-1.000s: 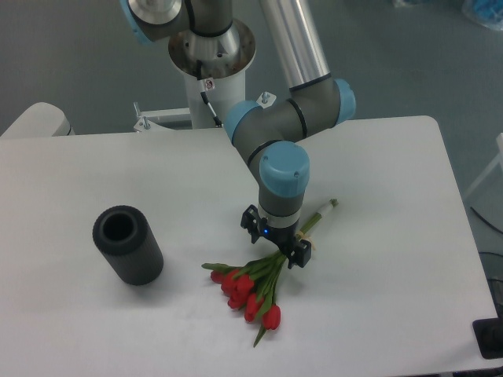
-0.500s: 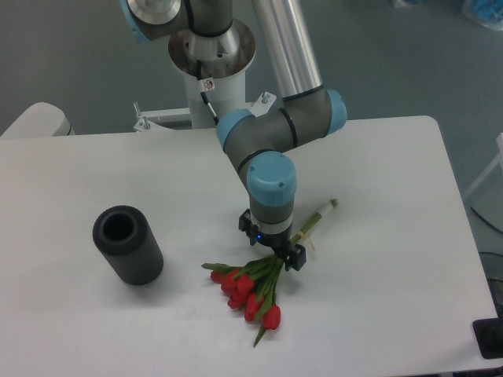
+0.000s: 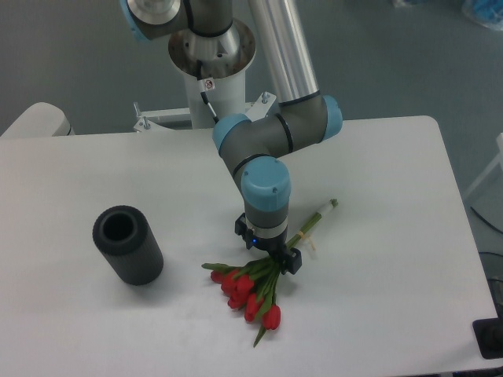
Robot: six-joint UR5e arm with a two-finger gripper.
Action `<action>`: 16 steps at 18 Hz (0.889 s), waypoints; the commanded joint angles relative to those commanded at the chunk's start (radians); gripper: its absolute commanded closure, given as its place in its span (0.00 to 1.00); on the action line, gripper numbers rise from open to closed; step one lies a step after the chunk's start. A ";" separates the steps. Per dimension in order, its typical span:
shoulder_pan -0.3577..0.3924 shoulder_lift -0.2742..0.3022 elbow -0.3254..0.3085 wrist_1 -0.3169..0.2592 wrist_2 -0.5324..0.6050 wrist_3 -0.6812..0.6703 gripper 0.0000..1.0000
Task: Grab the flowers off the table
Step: 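Lower the gripper around the tulip stems and close it, then lift the tulip bundle off the table by the stems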
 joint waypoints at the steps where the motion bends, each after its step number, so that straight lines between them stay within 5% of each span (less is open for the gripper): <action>1: 0.000 -0.002 0.000 0.000 0.000 0.000 0.05; 9: -0.005 -0.005 0.005 0.015 -0.002 0.002 0.65; 16: -0.003 -0.003 0.026 0.014 -0.009 0.002 0.77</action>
